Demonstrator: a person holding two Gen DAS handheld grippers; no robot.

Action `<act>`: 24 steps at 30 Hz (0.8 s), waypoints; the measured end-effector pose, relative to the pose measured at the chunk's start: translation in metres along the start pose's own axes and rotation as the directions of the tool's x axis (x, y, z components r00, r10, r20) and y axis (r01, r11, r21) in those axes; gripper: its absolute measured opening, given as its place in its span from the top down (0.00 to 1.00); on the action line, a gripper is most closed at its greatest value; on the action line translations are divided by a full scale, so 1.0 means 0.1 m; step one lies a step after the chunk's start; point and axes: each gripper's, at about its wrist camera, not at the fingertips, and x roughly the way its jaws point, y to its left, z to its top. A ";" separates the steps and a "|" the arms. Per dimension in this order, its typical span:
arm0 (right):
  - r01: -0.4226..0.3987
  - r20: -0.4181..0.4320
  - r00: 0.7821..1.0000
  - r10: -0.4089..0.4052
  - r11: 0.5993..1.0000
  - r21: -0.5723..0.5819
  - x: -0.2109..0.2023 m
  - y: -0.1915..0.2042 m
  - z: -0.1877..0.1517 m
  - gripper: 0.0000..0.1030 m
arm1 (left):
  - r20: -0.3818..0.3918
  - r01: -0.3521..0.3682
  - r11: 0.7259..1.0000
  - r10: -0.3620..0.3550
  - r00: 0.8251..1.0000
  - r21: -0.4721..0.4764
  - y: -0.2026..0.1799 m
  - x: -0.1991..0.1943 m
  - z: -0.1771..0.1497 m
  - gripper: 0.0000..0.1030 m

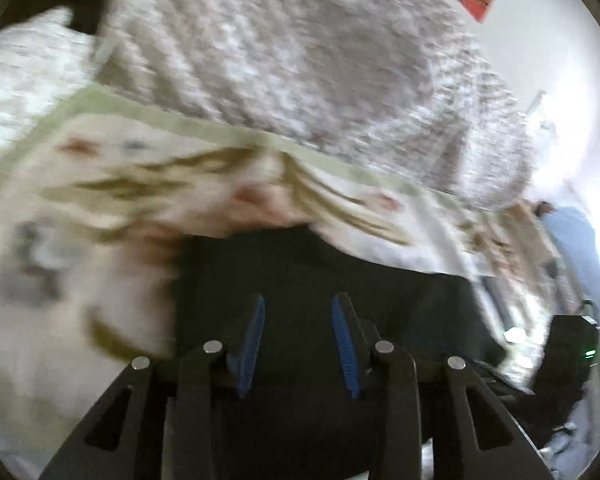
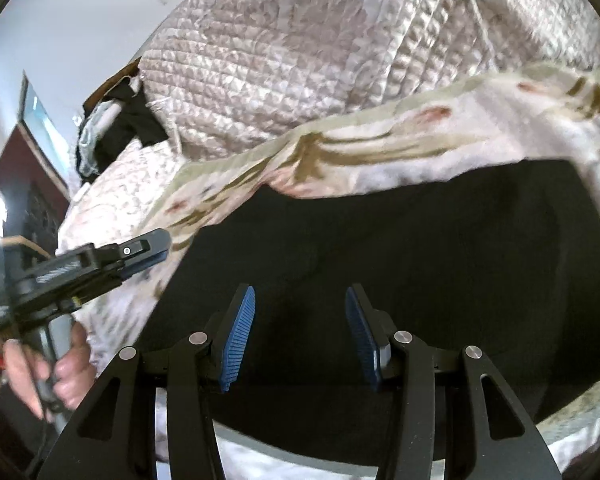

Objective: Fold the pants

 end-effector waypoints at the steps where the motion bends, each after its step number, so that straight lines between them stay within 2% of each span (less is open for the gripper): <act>1: 0.000 0.000 1.000 0.000 1.000 0.000 0.00 0.00 0.00 0.53 | 0.002 -0.039 0.999 0.039 0.999 -0.010 0.12 -0.01 -0.01 0.63; 3: -0.046 -0.045 0.998 0.047 0.999 0.030 0.09 -0.01 -0.03 0.53 | 0.000 -0.085 0.995 0.085 0.996 -0.042 0.35 -0.03 -0.04 0.63; 4: -0.080 -0.095 0.992 0.086 0.995 0.064 0.19 -0.02 -0.06 0.53 | -0.003 -0.093 0.994 0.093 0.996 -0.058 0.43 -0.03 -0.08 0.63; 8: -0.058 -0.098 0.993 0.064 0.997 0.059 0.25 0.02 -0.06 0.53 | -0.019 -0.106 0.990 0.105 0.994 -0.091 0.64 0.02 -0.17 0.63; 15: -0.058 -0.137 0.988 0.070 0.995 0.086 0.48 0.03 0.09 0.55 | -0.007 -0.099 0.992 0.099 0.995 -0.081 0.64 0.06 -0.20 0.63; 17: -0.051 -0.148 0.987 0.062 0.995 0.080 0.53 0.05 0.12 0.93 | -0.004 -0.099 0.992 0.099 0.995 -0.083 0.67 0.05 -0.19 0.63; 18: -0.043 -0.167 0.984 0.059 0.994 0.097 0.58 0.01 0.10 0.98 | -0.004 -0.100 0.991 0.100 0.995 -0.084 0.67 0.05 -0.19 0.63; 20: -0.049 -0.155 0.986 0.065 0.993 0.108 0.56 -0.01 0.09 0.98 | -0.007 -0.104 0.991 0.104 0.995 -0.088 0.68 0.05 -0.20 0.63; 22: -0.077 -0.099 0.991 0.091 0.988 0.136 0.42 -0.08 0.12 0.98 | -0.006 -0.110 0.990 0.110 0.994 -0.089 0.69 0.05 -0.20 0.63; 24: -0.067 -0.094 0.992 0.080 0.988 0.136 0.41 -0.10 0.13 0.98 | -0.010 -0.110 0.990 0.110 0.994 -0.091 0.69 0.06 -0.20 0.63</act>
